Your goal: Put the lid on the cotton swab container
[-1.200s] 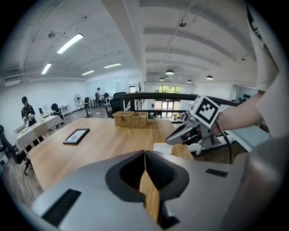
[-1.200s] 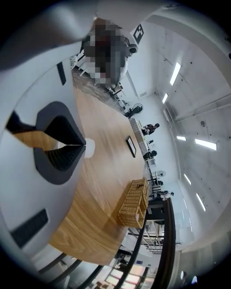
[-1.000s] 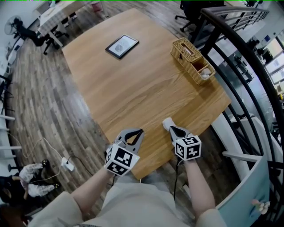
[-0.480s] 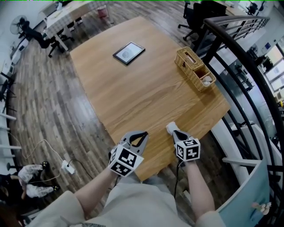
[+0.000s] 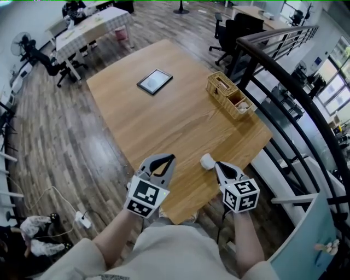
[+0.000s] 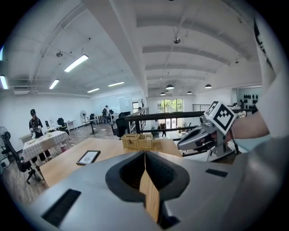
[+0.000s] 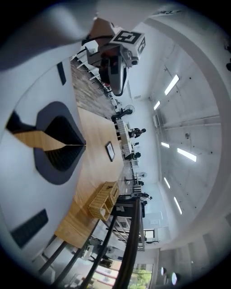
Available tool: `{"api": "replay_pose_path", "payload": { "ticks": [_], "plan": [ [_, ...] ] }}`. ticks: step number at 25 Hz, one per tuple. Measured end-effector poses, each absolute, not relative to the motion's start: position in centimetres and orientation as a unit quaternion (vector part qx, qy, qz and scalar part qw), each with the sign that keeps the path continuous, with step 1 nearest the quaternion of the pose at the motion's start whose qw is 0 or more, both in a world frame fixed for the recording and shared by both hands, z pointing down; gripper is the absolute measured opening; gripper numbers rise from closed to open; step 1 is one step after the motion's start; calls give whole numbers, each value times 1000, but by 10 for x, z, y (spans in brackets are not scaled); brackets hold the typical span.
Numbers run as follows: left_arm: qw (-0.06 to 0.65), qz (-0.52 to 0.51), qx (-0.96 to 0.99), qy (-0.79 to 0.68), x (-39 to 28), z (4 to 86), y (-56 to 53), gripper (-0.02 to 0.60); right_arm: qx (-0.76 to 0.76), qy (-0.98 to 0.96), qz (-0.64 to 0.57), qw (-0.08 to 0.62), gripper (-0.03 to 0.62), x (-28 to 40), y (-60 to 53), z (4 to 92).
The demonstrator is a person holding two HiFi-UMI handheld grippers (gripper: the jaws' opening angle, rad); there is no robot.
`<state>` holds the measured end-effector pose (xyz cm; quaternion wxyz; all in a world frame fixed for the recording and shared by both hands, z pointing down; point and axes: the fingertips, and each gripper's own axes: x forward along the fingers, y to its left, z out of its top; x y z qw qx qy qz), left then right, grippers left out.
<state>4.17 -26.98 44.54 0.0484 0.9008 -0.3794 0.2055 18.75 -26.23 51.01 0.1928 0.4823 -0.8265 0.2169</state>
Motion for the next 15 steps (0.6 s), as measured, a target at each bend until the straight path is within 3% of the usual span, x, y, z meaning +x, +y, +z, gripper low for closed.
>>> {"api": "replay_pose_path", "payload": {
  "ticks": [15],
  "plan": [
    [-81,96,915,-384,43,299,-243,23,502,-863,38,47,26,173,-206,293]
  ]
}}
